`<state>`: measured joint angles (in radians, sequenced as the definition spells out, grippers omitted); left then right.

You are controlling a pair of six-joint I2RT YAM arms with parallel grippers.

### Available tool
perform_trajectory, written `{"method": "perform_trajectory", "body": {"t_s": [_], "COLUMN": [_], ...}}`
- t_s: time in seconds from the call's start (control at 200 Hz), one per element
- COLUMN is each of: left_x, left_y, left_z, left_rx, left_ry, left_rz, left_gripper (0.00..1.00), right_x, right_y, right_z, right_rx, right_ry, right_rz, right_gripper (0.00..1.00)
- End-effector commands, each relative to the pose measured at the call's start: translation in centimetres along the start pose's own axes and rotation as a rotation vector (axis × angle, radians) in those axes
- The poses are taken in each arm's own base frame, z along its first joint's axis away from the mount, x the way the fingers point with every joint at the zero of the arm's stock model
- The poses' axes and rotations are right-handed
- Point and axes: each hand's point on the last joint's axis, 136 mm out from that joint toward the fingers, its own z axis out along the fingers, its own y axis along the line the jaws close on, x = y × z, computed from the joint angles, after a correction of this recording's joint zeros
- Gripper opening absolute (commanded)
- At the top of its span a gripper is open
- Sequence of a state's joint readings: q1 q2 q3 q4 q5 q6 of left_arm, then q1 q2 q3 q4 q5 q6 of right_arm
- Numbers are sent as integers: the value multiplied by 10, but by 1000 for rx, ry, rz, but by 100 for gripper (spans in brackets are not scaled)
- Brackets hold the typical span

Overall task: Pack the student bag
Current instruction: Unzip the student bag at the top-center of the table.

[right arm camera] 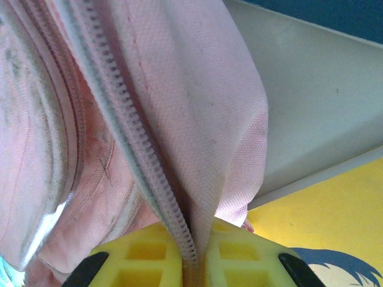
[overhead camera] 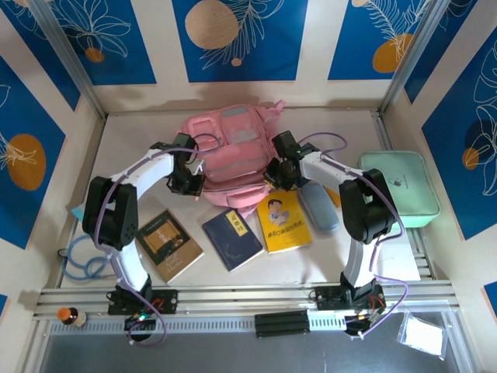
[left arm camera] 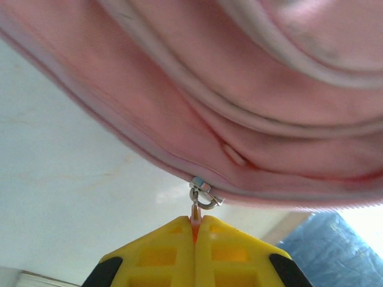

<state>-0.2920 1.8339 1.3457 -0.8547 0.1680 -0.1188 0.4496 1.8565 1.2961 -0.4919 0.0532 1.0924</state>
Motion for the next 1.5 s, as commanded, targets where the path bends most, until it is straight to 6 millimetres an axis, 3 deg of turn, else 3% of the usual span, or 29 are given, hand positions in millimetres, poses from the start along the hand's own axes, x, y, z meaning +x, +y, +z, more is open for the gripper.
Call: {"method": "perform_trajectory", "body": {"t_s": [0.0, 0.265, 0.37, 0.775, 0.99, 1.06, 1.115, 1.305, 1.36, 1.495], "left_x": [-15, -24, -32, -42, -72, -82, -86, -85, -80, -72], "left_y": [19, 59, 65, 112, 146, 148, 143, 149, 150, 141], "left_z": [-7, 3, 2, 4, -17, -23, -22, -28, -34, -54], "left_rx": [-1, -77, -69, -269, -504, -528, -504, -536, -552, -514], "left_ry": [-11, 27, 21, 82, -14, -74, -102, -147, -162, -260], "left_rz": [-19, -42, -29, 166, 184, 168, 157, 45, 7, -80], "left_gripper": [0, 0, 0, 0, 0, 0, 8, 17, 23, 50], "right_x": [-14, -16, -16, -16, -15, -14, -12, 4, 11, 37], "right_y": [10, 7, 7, 1, -1, 2, 5, 27, 36, 59], "right_z": [-16, -17, -16, -15, -14, -13, -12, -2, 1, 3], "right_rx": [-50, -43, -47, -29, -25, -37, -53, -167, -204, -262], "right_ry": [-63, -67, -60, -54, -49, -42, -30, 66, 99, 166], "right_rz": [-49, -68, -82, -112, -129, -138, -151, -200, -215, -247], "right_gripper": [12, 12, 12, 11, 12, 12, 13, 13, 13, 14]}}
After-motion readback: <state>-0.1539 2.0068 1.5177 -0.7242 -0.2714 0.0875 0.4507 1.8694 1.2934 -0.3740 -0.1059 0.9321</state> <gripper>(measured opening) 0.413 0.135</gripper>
